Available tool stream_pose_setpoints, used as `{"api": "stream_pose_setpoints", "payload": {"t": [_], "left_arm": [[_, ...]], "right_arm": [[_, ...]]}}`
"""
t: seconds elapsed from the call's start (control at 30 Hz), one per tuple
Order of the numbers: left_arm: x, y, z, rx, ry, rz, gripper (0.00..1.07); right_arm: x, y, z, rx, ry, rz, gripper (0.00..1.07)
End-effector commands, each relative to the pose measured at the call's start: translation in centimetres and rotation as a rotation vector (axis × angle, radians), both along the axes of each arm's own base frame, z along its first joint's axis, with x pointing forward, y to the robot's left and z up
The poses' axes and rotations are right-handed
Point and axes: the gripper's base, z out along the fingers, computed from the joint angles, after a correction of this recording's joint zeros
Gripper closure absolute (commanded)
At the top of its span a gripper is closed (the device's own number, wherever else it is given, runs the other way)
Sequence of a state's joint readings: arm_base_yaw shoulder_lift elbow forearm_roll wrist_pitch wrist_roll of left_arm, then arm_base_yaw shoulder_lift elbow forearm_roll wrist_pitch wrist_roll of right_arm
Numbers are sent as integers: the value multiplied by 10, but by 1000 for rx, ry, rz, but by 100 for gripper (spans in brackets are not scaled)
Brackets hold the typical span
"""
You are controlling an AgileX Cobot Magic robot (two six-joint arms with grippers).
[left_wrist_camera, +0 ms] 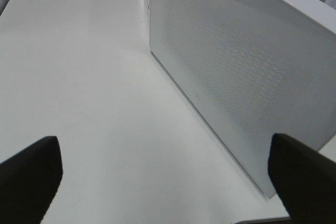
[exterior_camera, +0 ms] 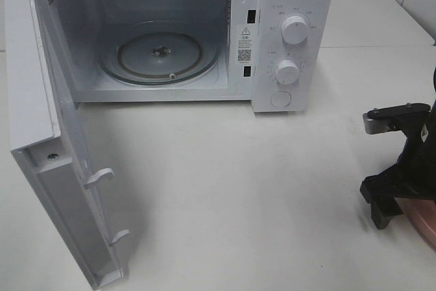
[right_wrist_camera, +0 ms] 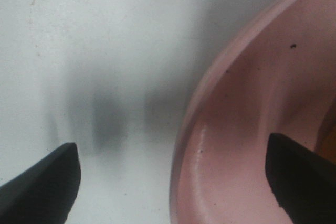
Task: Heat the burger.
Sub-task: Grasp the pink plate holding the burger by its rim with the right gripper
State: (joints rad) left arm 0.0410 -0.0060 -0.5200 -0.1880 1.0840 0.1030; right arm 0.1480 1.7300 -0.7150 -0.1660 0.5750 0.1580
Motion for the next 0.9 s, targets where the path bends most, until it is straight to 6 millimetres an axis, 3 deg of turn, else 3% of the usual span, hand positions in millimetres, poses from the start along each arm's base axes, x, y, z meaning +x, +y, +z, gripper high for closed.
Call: {"api": "stream_pose_setpoints", "payload": {"t": [0.03,0.47,0.53,0.63,0.7,0.9], "left_arm": [[-2,0,0,0,-23,-2,7],[-2,0,0,0,-23,-2,7],[-2,0,0,0,-23,-2,7],[-2,0,0,0,-23,-2,7],[-2,0,0,0,-23,-2,7],[-2,0,0,0,-23,-2,7]], "right_arm": [[1,-1,-2,0,2,7,21],[1,-1,-2,2,-4,6,55],[-1,-2,-2,-5,22,1,76],[-2,-2,-2,-5,23,0,82],[-1,-2,-2,-3,12,2,99],[0,-2,-2,-4,7,10,107]]}}
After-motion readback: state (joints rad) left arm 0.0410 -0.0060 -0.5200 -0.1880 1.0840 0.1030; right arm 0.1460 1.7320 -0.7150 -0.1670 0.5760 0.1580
